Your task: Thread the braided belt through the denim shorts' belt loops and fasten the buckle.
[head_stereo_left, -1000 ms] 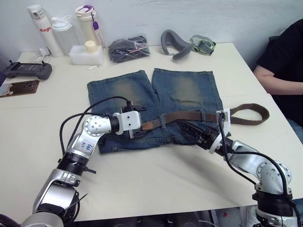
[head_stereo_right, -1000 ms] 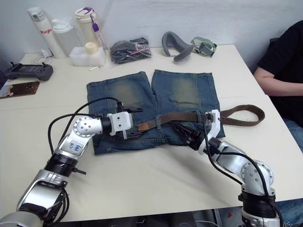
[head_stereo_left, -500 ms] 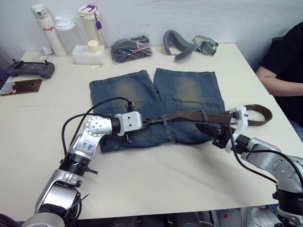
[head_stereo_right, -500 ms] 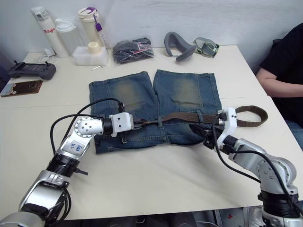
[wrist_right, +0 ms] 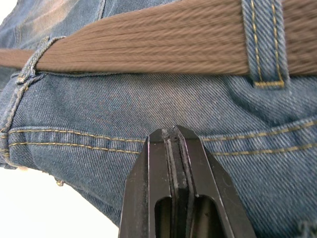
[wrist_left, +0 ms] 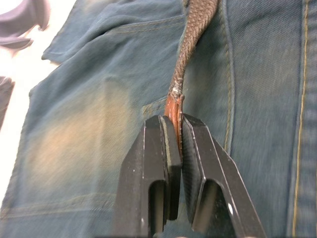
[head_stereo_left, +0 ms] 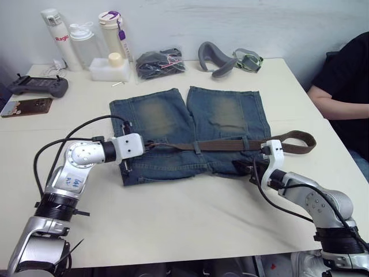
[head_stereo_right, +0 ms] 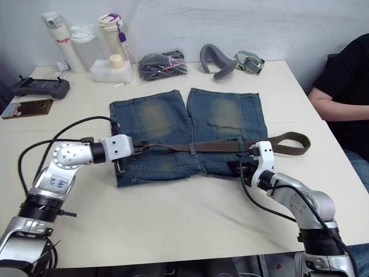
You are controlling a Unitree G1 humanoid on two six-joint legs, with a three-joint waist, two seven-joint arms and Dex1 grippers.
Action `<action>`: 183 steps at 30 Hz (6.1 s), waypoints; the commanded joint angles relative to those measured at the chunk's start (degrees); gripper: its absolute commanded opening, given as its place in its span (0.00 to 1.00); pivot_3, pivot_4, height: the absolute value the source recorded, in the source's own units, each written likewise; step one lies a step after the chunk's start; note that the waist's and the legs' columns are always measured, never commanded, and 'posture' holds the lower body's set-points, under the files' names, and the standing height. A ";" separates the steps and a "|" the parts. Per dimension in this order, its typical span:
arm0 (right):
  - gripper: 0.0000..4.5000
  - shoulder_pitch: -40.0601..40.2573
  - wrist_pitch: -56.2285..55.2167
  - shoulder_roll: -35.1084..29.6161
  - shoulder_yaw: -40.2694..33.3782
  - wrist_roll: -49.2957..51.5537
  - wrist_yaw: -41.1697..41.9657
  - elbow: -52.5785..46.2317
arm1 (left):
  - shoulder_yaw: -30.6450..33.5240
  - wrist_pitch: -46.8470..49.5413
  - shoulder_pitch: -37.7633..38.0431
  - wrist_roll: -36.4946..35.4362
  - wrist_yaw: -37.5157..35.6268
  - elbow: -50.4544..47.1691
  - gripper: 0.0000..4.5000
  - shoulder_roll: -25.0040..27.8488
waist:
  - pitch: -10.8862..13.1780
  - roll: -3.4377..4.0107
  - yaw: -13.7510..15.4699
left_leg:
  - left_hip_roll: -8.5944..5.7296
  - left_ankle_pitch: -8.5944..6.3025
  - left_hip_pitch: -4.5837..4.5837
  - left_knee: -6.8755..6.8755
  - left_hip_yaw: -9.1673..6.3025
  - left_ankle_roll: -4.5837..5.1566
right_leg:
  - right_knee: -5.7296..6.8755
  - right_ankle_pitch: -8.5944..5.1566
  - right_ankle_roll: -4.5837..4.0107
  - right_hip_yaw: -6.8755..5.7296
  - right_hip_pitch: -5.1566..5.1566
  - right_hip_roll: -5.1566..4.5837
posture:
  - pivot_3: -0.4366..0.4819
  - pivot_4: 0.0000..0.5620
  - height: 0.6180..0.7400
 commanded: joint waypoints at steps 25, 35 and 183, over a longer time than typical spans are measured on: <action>0.71 3.06 -4.91 -16.29 7.71 -15.30 22.01 -17.76 | 14.57 36.08 4.11 -23.31 -7.70 -8.96 1.00 5.55 | 0.24 0.40 -0.53 | -0.02 -0.11 -0.39 -0.06 0.02 0.03 | -0.08 0.00 -0.02 -0.01 -0.41 -0.03 | 0.48 0.27 1.00; 0.33 -0.64 -16.20 -17.61 17.01 -33.58 23.25 -6.59 | 13.89 37.90 8.58 -23.80 -7.40 -15.26 1.00 5.44 | 0.23 0.38 -0.12 | -0.03 -0.07 -0.34 -0.04 0.02 -0.01 | -0.11 0.00 -0.02 -0.02 -0.35 -0.04 | 0.48 0.27 1.00; 0.80 -0.48 11.18 18.71 -6.47 28.17 -31.07 -14.03 | -8.20 5.58 7.86 3.38 7.54 -14.07 0.51 -11.37 | 0.34 0.58 -0.03 | 0.00 0.17 -0.43 -0.36 0.51 -0.06 | 0.14 0.13 -0.12 0.06 -0.86 -0.12 | 0.48 0.27 1.00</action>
